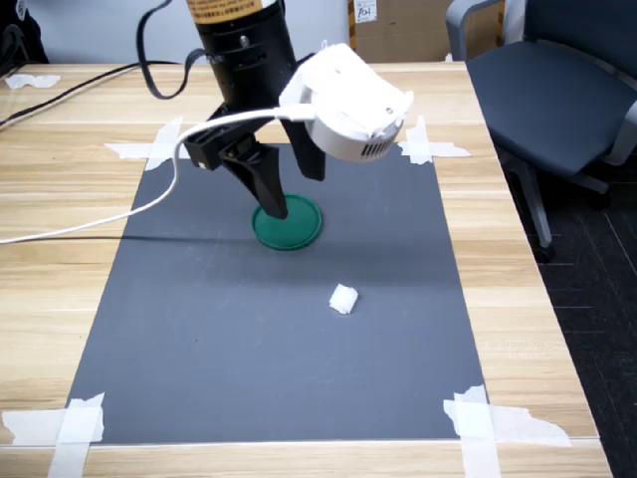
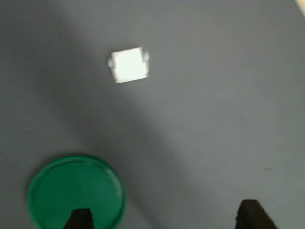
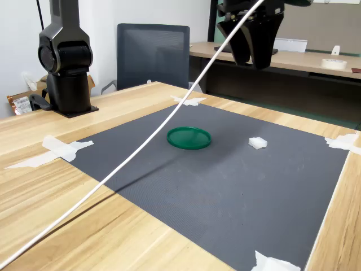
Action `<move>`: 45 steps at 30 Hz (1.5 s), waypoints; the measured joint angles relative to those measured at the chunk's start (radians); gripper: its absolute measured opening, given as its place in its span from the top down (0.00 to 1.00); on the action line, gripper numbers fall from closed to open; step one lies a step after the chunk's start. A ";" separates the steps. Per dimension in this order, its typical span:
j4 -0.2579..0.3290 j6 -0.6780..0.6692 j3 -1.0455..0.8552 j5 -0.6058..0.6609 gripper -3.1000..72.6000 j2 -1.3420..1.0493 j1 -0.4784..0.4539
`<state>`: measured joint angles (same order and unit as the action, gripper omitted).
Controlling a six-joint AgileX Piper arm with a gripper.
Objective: Grasp a white terminal and put it in the green lid.
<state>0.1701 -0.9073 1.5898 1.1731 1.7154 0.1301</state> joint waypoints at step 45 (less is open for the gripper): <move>-0.190 0.075 0.050 -0.050 0.21 0.267 0.196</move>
<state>-0.0199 -0.8321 1.6401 1.1230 1.9826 0.3266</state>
